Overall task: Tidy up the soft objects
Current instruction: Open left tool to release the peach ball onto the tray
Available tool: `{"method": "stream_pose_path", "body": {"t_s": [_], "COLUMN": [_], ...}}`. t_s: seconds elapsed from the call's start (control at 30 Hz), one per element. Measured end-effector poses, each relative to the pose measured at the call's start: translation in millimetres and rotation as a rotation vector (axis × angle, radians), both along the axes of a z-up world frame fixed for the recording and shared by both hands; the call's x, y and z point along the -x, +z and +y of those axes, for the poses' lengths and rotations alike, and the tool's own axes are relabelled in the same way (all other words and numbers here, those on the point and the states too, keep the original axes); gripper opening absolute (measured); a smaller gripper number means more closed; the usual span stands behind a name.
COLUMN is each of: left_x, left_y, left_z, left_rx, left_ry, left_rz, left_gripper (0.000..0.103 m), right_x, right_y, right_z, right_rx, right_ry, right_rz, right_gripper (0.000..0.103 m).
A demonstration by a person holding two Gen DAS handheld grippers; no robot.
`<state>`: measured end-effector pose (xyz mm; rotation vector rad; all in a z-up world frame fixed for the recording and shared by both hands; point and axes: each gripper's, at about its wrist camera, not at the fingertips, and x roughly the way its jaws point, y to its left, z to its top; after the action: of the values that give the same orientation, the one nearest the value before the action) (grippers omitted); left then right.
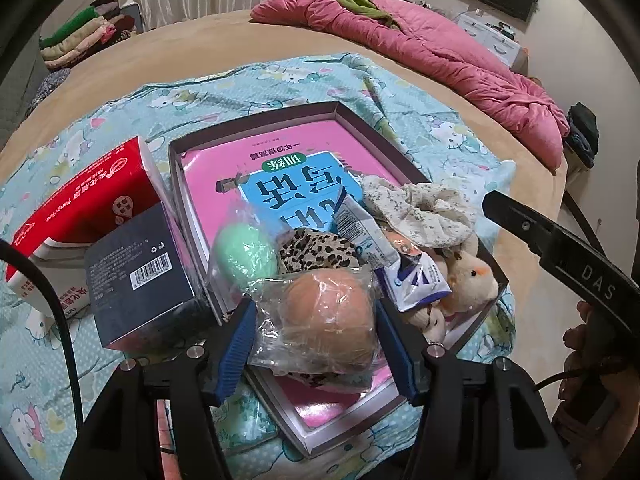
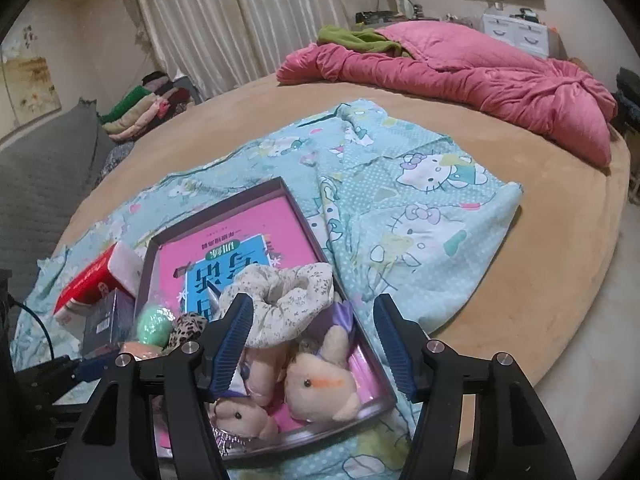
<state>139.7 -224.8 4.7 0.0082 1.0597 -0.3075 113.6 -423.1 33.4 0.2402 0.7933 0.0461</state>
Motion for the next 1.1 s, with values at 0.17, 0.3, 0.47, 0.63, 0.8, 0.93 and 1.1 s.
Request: {"method": "stream_pose_path", "body": {"t_s": [0.17, 0.3, 0.47, 0.63, 0.8, 0.93, 1.1], "left_x": [4.0, 6.6, 11.6, 18.9, 25.9, 32.1, 41.4], "left_y": [5.2, 10.3, 17.1, 29.6, 44.9, 52.7, 59.1], "left_z": [3.2, 8.7, 17.1, 27.9, 41.9, 56.1, 78.6], "left_rx": [0.004, 0.016, 0.022, 0.029, 0.039, 0.042, 0.043], "left_ry": [-0.003, -0.001, 0.004, 0.014, 0.028, 0.049, 0.082], "left_rz": [-0.018, -0.026, -0.042, -0.071, -0.104, -0.12, -0.131], "left_gripper": [0.063, 0.068, 0.07, 0.074, 0.076, 0.076, 0.076], "right_x": [5.6, 10.1, 17.2, 28.2, 38.2, 44.3, 50.8], "right_y": [10.1, 18.1, 26.5, 39.9, 52.8, 58.8, 61.9], "right_z": [4.0, 6.2, 12.8, 24.7, 41.4, 54.7, 72.0], "right_rx": [0.018, 0.028, 0.042, 0.053, 0.076, 0.092, 0.113], "right_ry": [-0.001, -0.002, 0.002, 0.023, 0.056, 0.086, 0.131], "right_rz": [-0.032, -0.058, -0.074, -0.104, -0.136, -0.146, -0.147], "right_gripper": [0.069, 0.071, 0.073, 0.075, 0.076, 0.077, 0.077]}}
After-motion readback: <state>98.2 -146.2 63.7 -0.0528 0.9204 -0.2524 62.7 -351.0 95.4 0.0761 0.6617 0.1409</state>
